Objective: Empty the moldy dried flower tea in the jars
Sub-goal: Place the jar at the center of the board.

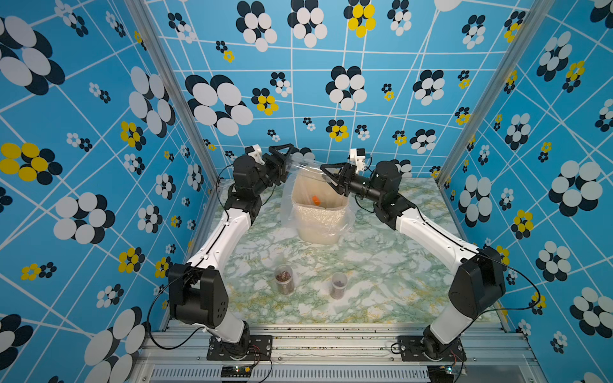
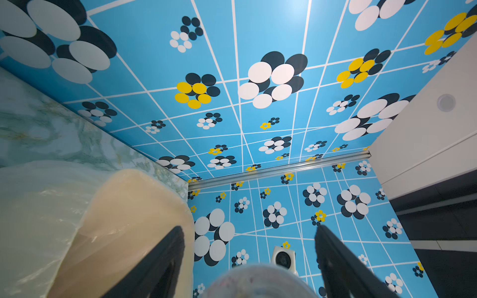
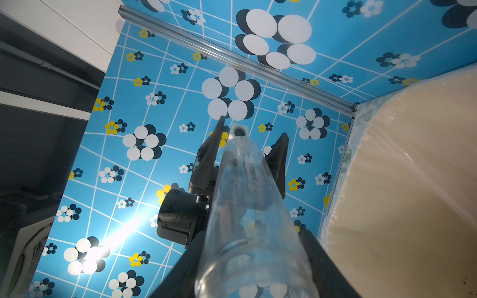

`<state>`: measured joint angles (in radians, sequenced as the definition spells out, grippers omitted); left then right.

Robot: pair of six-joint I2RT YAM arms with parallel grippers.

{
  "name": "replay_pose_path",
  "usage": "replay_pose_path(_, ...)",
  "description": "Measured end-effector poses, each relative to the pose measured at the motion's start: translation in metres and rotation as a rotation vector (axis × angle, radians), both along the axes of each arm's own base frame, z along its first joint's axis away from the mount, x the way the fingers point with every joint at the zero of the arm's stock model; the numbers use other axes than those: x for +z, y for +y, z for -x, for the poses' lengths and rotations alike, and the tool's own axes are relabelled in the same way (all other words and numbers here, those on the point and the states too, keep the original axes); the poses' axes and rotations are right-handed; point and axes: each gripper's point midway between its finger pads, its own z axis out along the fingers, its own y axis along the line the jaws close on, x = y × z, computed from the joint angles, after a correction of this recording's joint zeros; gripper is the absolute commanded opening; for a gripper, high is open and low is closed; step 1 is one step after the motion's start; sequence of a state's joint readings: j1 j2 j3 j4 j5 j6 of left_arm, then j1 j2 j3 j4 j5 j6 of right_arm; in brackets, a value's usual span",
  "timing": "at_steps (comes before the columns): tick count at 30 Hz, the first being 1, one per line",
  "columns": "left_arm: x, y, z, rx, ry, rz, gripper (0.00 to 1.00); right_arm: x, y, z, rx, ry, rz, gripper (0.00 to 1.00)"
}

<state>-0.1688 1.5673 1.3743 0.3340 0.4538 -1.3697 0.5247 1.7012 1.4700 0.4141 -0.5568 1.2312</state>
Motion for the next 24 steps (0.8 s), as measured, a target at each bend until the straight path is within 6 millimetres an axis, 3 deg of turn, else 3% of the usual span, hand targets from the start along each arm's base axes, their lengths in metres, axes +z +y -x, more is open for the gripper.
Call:
replay_pose_path(5, -0.013, 0.003, 0.003, 0.022, 0.013, -0.104, 1.00, -0.002, 0.000, 0.000, 0.000, 0.002, 0.002, 0.31)
replay_pose_path(9, -0.010, 0.010, 0.011, 0.052, -0.014, -0.213, 0.99, -0.004, -0.001, 0.001, -0.002, -0.008, 0.013, 0.30)
replay_pose_path(19, 0.042, 0.037, 0.055, 0.183, -0.213, -0.553, 0.99, 0.011, -0.027, 0.012, -0.057, -0.073, 0.080, 0.27)
replay_pose_path(24, 0.053, 0.030, 0.078, 0.178, -0.321, -0.738, 1.00, 0.022, -0.051, 0.016, -0.115, -0.118, 0.131, 0.24)
